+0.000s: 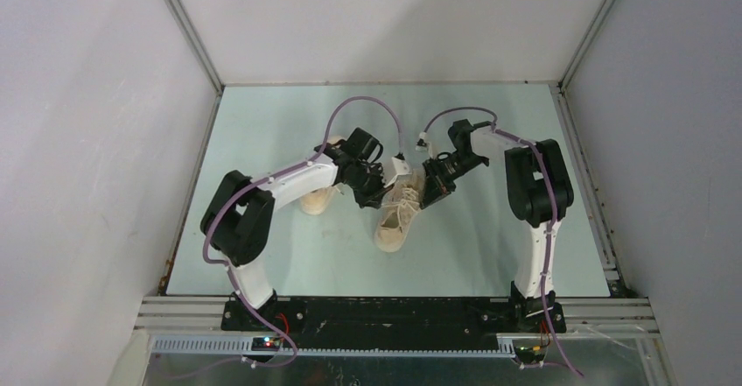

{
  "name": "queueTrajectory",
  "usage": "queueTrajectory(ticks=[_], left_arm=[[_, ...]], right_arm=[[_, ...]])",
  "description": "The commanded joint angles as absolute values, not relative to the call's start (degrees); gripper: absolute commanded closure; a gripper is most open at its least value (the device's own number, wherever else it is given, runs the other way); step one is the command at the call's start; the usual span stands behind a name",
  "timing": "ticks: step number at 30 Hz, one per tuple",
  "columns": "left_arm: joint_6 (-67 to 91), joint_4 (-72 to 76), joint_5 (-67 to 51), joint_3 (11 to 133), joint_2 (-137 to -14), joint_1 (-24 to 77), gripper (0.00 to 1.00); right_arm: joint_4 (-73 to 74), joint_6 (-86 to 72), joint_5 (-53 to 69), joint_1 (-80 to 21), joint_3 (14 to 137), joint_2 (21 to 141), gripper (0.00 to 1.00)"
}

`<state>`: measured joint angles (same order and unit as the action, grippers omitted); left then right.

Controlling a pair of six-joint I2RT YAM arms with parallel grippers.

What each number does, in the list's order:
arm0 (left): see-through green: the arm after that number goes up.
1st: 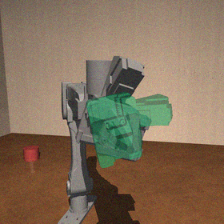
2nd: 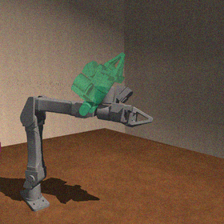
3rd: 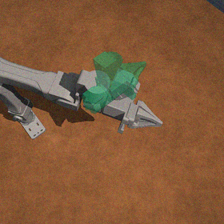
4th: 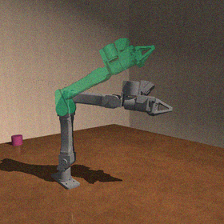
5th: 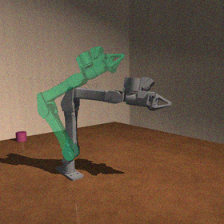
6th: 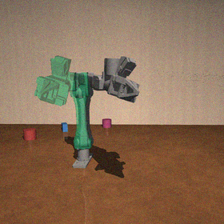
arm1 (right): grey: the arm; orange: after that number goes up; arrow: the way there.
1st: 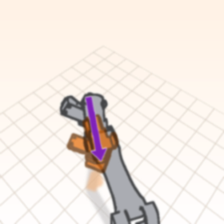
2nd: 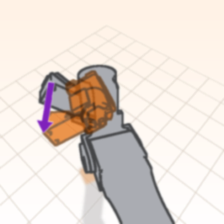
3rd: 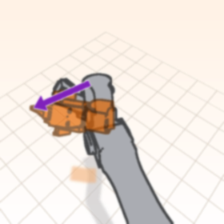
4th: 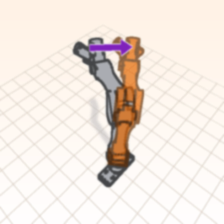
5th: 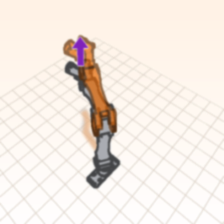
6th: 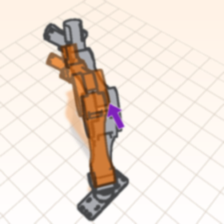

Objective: Tie the shoes
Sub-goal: Adjust the shoe at the center of the board.

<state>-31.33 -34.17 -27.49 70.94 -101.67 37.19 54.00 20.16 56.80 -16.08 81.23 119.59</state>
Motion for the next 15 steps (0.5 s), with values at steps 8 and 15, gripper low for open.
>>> queueTrajectory(ticks=[8,15], left_arm=[[-29.16,-33.26,-26.98,71.15,-101.49,36.41,1.00],[-28.15,-33.01,-28.91,71.98,-102.08,37.68,1.00]], right_arm=[[57.71,23.69,59.74,-14.13,79.21,116.53,0.96],[64.93,26.04,66.28,-14.32,84.31,123.13,0.60]])
